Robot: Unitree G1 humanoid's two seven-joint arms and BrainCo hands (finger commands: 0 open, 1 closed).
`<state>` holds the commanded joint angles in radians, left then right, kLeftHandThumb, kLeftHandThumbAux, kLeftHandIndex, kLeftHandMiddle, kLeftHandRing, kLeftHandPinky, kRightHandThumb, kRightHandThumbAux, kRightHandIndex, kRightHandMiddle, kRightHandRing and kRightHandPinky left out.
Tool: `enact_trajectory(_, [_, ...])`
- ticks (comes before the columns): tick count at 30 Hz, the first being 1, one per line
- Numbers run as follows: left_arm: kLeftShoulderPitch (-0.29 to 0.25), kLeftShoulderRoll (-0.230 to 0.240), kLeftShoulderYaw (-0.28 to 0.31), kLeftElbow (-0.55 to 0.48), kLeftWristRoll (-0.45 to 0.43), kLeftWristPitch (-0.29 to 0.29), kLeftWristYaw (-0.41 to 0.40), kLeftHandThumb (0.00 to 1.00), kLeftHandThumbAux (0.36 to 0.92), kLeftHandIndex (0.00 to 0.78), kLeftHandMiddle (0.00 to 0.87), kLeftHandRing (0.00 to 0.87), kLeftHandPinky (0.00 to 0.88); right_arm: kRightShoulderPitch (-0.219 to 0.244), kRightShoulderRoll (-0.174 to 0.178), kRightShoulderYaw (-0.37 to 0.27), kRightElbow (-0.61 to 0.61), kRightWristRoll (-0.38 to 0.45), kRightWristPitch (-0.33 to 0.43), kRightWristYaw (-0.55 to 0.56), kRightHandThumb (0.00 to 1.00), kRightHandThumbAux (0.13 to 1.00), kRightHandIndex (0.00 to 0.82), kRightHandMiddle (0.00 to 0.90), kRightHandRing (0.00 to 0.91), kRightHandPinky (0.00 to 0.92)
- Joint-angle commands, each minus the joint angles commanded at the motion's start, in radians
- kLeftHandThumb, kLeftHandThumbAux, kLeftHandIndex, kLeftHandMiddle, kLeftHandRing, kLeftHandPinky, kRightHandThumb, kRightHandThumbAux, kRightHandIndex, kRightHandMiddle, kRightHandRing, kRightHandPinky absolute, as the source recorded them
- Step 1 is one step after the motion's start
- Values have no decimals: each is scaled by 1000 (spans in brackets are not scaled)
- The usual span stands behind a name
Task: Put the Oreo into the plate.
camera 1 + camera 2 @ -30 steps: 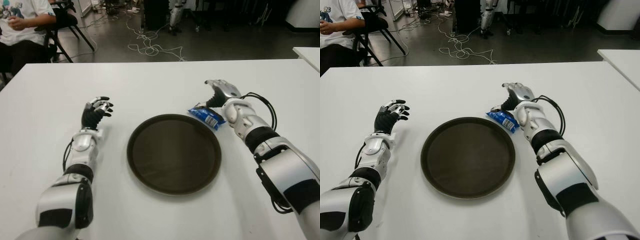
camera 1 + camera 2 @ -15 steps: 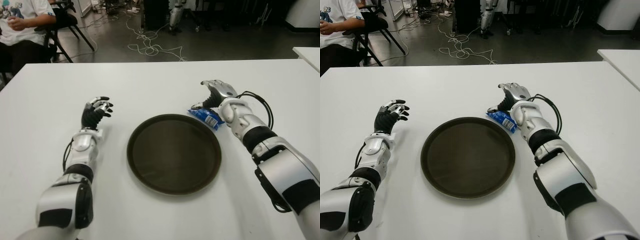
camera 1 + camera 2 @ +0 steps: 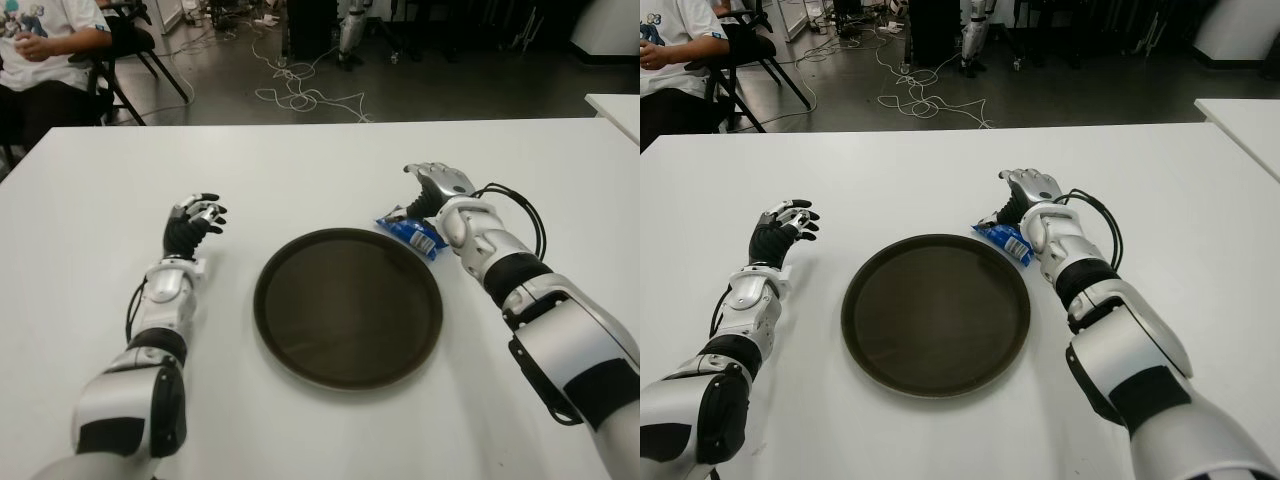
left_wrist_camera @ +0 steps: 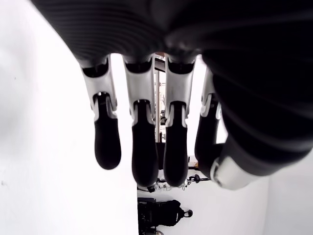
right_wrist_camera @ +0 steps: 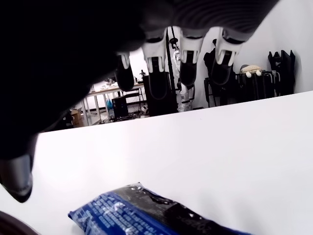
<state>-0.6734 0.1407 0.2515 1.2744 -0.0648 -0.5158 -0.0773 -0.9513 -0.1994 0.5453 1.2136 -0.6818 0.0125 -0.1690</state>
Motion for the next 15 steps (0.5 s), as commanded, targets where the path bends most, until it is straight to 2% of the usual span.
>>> enact_trajectory(11, [1,0,4,0,-5,0,-12,829,675,386,513,511,496,2,5,-6,3,10,7,0,0,524,42,55,57,84])
enact_trajectory(15, [2,3,1,2,-1,-1,-13,829,675,387,511,509,497,2,6,-10,3,13,12,-3,0,530,42,58,67,104])
